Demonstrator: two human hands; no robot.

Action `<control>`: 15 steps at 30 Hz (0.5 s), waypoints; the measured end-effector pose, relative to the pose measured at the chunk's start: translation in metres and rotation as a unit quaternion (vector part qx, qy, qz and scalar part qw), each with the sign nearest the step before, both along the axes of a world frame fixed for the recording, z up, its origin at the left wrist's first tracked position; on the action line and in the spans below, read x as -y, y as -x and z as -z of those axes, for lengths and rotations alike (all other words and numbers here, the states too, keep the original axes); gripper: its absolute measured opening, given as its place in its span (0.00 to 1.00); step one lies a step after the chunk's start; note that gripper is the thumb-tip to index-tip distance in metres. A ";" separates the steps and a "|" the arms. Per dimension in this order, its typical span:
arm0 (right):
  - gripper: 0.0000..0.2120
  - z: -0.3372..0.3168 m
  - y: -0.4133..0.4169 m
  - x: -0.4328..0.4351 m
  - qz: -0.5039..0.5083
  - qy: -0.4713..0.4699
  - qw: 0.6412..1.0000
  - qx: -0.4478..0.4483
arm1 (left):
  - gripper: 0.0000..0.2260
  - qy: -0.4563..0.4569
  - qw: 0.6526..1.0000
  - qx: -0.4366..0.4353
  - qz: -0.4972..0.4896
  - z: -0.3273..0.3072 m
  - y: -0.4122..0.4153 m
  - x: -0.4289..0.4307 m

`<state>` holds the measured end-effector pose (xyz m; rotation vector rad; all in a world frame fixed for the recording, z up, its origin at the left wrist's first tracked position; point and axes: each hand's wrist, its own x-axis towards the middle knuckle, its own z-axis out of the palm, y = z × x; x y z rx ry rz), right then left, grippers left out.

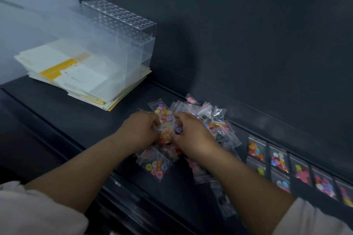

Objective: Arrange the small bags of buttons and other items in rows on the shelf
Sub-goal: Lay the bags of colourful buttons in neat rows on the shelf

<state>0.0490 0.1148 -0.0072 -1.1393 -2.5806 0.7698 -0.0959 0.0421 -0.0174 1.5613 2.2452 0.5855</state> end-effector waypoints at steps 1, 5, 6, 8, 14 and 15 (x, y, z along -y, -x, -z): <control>0.25 0.000 0.000 0.000 0.010 0.015 1.000 -0.011 | 0.06 -0.008 1.000 0.019 -0.003 0.001 0.001 -0.001; 0.26 0.001 -0.001 -0.004 0.041 0.069 0.995 -0.052 | 0.09 -0.060 0.986 0.153 -0.027 -0.001 0.002 -0.002; 0.24 0.002 -0.001 -0.004 0.049 0.098 0.991 -0.074 | 0.08 -0.077 0.976 0.202 -0.034 -0.005 0.002 -0.003; 0.14 0.000 0.000 -0.004 0.056 0.174 0.974 -0.137 | 0.08 -0.098 0.952 0.287 -0.034 -0.012 0.001 -0.005; 0.09 -0.009 -0.012 -0.011 0.102 0.230 0.935 -0.250 | 0.02 -0.106 0.959 0.262 -0.037 -0.015 0.003 -0.015; 0.10 -0.010 -0.016 -0.012 0.115 0.233 0.929 -0.264 | 0.02 -0.087 0.972 0.214 -0.037 -0.012 0.004 -0.015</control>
